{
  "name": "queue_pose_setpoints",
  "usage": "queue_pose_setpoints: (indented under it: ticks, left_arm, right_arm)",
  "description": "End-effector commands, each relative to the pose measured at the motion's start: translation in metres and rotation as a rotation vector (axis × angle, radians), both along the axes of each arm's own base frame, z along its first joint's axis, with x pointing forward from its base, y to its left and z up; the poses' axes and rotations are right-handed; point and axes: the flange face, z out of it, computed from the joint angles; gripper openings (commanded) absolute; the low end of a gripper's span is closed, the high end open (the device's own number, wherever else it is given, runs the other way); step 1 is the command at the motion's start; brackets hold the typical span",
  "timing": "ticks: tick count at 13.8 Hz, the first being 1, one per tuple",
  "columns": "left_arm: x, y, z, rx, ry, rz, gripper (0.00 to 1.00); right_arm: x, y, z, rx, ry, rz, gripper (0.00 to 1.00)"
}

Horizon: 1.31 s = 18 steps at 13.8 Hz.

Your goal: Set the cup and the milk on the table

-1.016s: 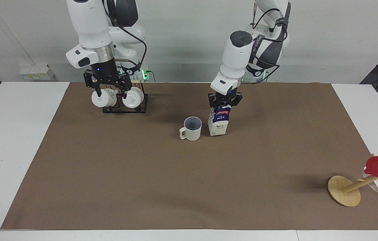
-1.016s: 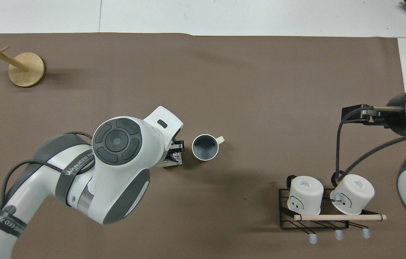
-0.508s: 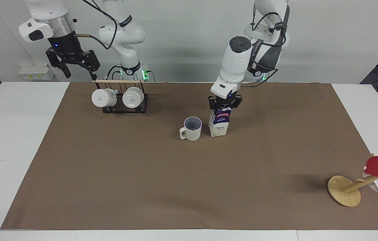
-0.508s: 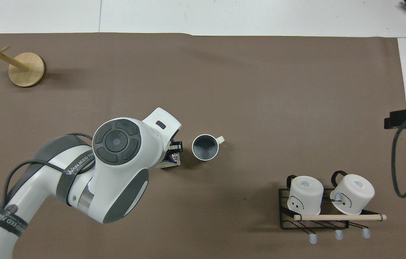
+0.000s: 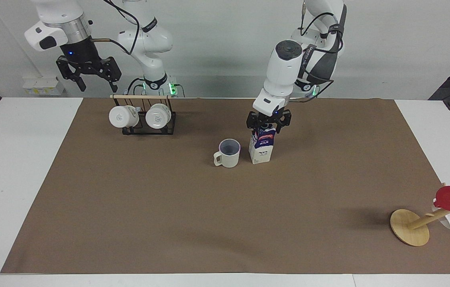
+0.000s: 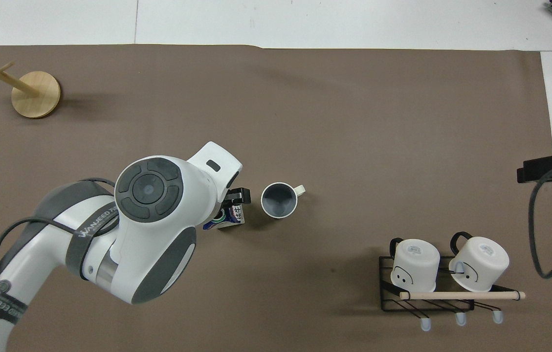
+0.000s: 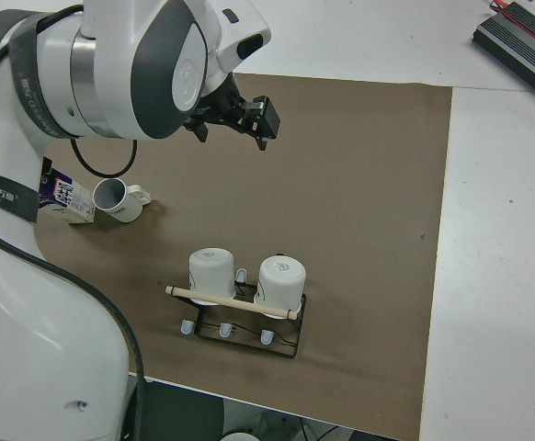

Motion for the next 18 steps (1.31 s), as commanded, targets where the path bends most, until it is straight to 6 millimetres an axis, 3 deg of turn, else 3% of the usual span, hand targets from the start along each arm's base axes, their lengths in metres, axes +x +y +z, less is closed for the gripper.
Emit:
queue_pose_setpoints:
  ticks: [1, 4, 6, 9, 15, 18]
  left_arm:
    - [0.005, 0.022, 0.051, 0.016, 0.002, 0.025, 1.0]
    - [0.013, 0.053, 0.099, 0.028, 0.024, 0.056, 1.0]
    - [0.018, 0.094, 0.129, 0.022, 0.022, 0.028, 1.0]
    - [0.017, 0.15, 0.158, 0.02, 0.019, 0.03, 1.0]
    - [0.006, 0.235, 0.191, 0.044, 0.083, -0.11, 1.0]
    - [0.004, 0.278, 0.195, 0.04, 0.099, -0.15, 1.0]
  right_arm:
    - [0.002, -0.012, -0.001, -0.004, 0.019, 0.021, 1.0]
    - [0.004, -0.017, -0.001, 0.002, 0.009, 0.01, 1.0]
    - [0.003, -0.018, -0.002, 0.002, 0.022, 0.008, 1.0]
    - [0.004, -0.008, 0.001, -0.006, 0.01, 0.02, 1.0]
    - [0.002, -0.009, -0.001, 0.012, 0.011, -0.012, 1.0]
    - [0.001, -0.01, -0.003, 0.012, 0.012, -0.063, 1.0]
